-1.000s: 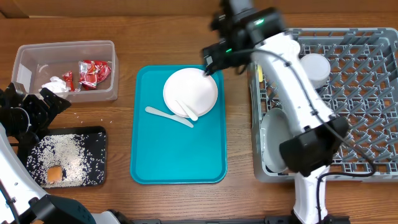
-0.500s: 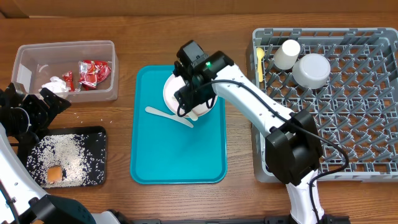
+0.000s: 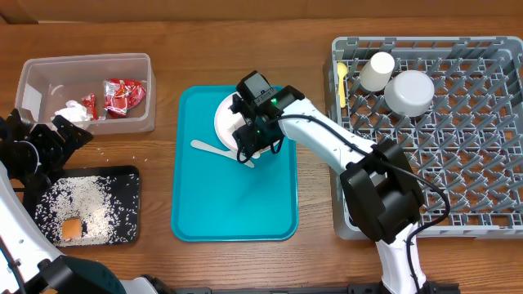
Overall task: Sort waste into correct bins and load items into the dishwasher rack
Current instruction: 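Return the right gripper to the plate and grasp the white fork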
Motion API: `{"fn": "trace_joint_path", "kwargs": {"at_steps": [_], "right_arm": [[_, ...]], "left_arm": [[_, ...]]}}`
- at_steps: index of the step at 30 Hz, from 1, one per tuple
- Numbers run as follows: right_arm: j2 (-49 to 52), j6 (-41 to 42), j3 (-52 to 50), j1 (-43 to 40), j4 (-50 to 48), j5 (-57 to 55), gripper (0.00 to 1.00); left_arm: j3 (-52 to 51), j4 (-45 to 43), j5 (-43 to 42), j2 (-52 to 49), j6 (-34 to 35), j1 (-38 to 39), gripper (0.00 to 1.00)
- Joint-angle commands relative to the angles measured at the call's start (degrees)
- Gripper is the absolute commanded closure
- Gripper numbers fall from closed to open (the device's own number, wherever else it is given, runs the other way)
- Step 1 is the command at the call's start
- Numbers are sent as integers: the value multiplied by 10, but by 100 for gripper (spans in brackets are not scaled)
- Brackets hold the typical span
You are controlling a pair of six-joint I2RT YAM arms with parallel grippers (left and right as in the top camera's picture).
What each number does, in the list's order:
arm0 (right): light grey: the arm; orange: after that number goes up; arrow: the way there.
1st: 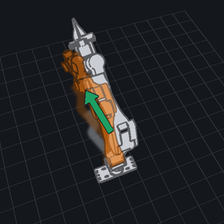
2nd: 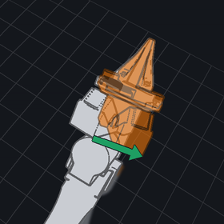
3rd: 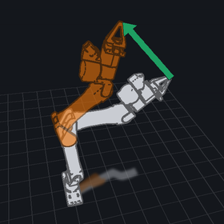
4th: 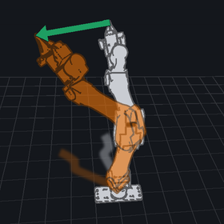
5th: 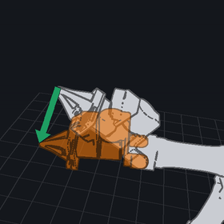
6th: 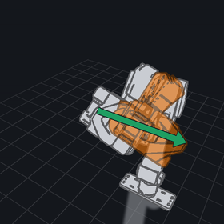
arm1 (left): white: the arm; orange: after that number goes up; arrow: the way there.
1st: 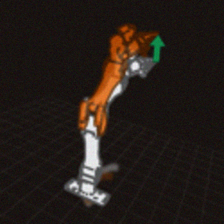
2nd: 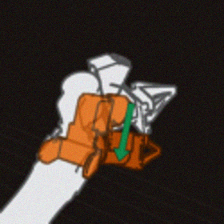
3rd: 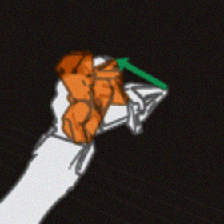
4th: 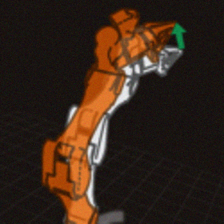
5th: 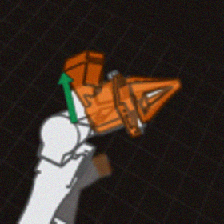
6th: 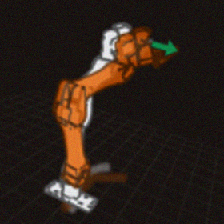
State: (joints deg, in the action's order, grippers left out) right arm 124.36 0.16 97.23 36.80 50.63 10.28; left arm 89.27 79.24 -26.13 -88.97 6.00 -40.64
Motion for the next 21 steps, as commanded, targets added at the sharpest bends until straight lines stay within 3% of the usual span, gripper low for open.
{"fn": "trace_joint_path", "kwargs": {"at_steps": [1,13,18,21], "right_arm": [[3,16,-6,2,-13,5,34],[40,30,-7,4,-26,16,38],[40,30,-7,4,-28,11,52],[40,30,-6,4,-29,7,67]], "left_arm": [[1,0,0,1,4,-2,0],[1,0,0,1,4,-2,0],[1,0,0,1,4,-2,0],[1,0,0,1,4,-2,0]]}}
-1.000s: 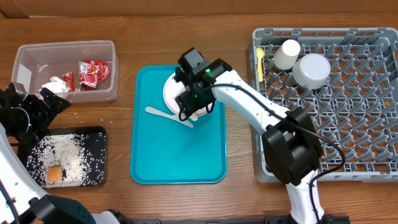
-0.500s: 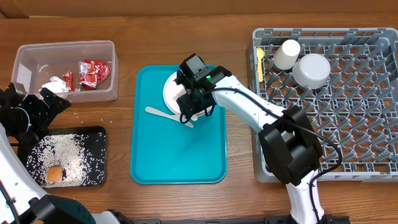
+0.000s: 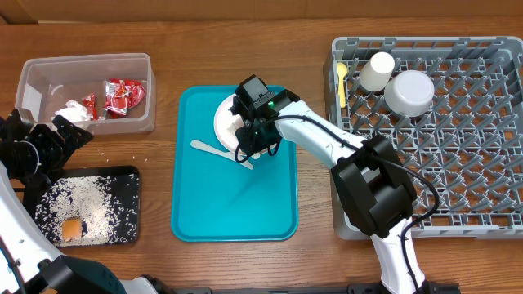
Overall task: Sort waste into correct bins and load items into the dishwasher rack
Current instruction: 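Return the right gripper to the plate and grasp the white fork, then carry the white fork to the rack and release it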
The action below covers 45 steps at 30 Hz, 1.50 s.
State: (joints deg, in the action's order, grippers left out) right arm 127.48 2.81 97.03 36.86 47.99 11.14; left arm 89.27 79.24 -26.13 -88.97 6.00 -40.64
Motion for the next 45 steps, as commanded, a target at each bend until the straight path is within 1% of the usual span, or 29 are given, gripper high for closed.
{"fn": "trace_joint_path", "kwargs": {"at_steps": [1,2,8,14,19,25,30,33,37,41,45], "right_arm": [[9,4,-4,2,-3,-1,74],[9,4,-3,2,-3,-1,79],[8,4,30,-6,16,-1,96],[8,4,105,-21,78,-2,96],[0,4,199,-53,165,-14,96],[-23,4,307,-118,245,-24,96],[-35,4,361,-184,286,-87,96],[-35,4,367,-223,302,-118,96],[-35,4,356,-264,306,-122,96],[-31,4,348,-285,308,-121,96],[-31,4,318,-290,299,-111,96]], "left_arm": [[1,0,0,1,4,-2,0],[1,0,0,1,4,-2,0],[1,0,0,1,4,-2,0],[1,0,0,1,4,-2,0],[1,0,0,1,4,-2,0],[1,0,0,1,4,-2,0],[1,0,0,1,4,-2,0],[1,0,0,1,4,-2,0],[1,0,0,1,4,-2,0],[1,0,0,1,4,-2,0],[1,0,0,1,4,-2,0]]}}
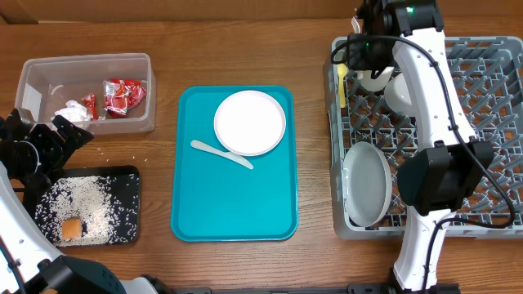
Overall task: Sort waste into correct bins and load items into the dishwasher rack
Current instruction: 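Carry the white fork to the rack and release it, then move the right gripper back to the white plate rim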
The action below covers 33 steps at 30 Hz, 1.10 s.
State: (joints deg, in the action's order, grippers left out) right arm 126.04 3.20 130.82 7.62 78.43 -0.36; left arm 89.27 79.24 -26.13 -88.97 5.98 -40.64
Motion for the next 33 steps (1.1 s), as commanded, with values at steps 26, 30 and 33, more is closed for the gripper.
{"fn": "trace_joint_path", "kwargs": {"at_steps": [26,30,33], "right_arm": [[-28,30,37,29,59,137,41],[-28,31,49,60,66,226,36],[-26,74,32,96,65,195,46]], "left_arm": [[1,0,0,1,4,-2,0],[1,0,0,1,4,-2,0],[1,0,0,1,4,-2,0]]}}
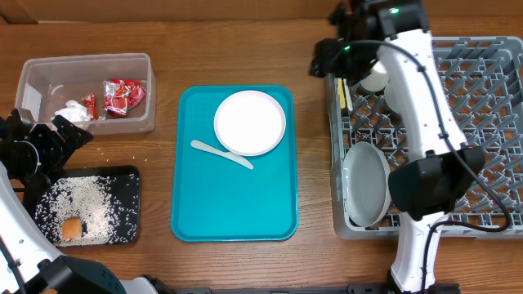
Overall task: Sort waste into correct bins and load items into the dishwasher rack
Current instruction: 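Move the right gripper back to the white plate rim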
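Note:
A white plate (250, 122) and a white utensil (221, 153) lie on the teal tray (233, 204). The grey dishwasher rack (474, 163) holds a white cup (377, 78), a yellow spoon (341, 91) and a pale bowl (365, 184) standing on edge at its front left. My right gripper (324, 62) hangs over the rack's back left corner, left of the cup; its jaws are too dark to read and nothing shows in them. My left gripper (67, 137) rests open at the far left, between the two bins.
A clear bin (33, 77) at the back left holds red wrappers (122, 94) and crumpled paper. A black tray (122, 184) at the front left holds rice and an orange food piece (73, 229). My right arm crosses the rack's left side.
My right gripper has shifted left, from beside the cup at the rack's back to over the rack's back left corner. The plate, utensil and left arm have not moved.
At the two oldest moments my right gripper was low over the plate and utensil on the teal tray. It was then at the rack's back by the cup, the plate and utensil still on the tray. Now it is over the rack's back left corner.

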Motion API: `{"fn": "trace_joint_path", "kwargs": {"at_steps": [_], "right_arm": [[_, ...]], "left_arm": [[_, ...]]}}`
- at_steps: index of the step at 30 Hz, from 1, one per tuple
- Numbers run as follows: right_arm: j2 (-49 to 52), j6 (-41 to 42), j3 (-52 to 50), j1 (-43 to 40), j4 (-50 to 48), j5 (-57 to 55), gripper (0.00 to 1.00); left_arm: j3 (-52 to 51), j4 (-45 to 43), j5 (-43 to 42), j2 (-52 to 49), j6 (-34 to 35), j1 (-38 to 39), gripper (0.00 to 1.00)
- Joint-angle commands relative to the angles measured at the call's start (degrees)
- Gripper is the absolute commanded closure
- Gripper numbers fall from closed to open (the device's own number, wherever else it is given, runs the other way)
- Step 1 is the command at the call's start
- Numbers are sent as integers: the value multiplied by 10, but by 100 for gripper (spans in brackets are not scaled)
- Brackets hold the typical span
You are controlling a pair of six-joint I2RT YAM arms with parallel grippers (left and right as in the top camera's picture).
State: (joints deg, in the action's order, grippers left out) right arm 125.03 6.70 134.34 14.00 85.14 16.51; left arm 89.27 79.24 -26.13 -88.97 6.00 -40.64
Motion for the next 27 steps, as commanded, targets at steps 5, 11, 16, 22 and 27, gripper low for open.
{"fn": "trace_joint_path", "kwargs": {"at_steps": [5,11,16,22,27], "right_arm": [[-15,140,-69,98,-28,-111,53],[-15,196,-181,140,-106,-139,55],[-15,223,-265,145,-181,-141,55],[-15,225,-301,145,-206,-141,55],[-15,225,-301,152,-210,-141,55]], "left_arm": [[1,0,0,1,4,-2,0],[1,0,0,1,4,-2,0],[1,0,0,1,4,-2,0],[1,0,0,1,4,-2,0],[1,0,0,1,4,-2,0]]}}
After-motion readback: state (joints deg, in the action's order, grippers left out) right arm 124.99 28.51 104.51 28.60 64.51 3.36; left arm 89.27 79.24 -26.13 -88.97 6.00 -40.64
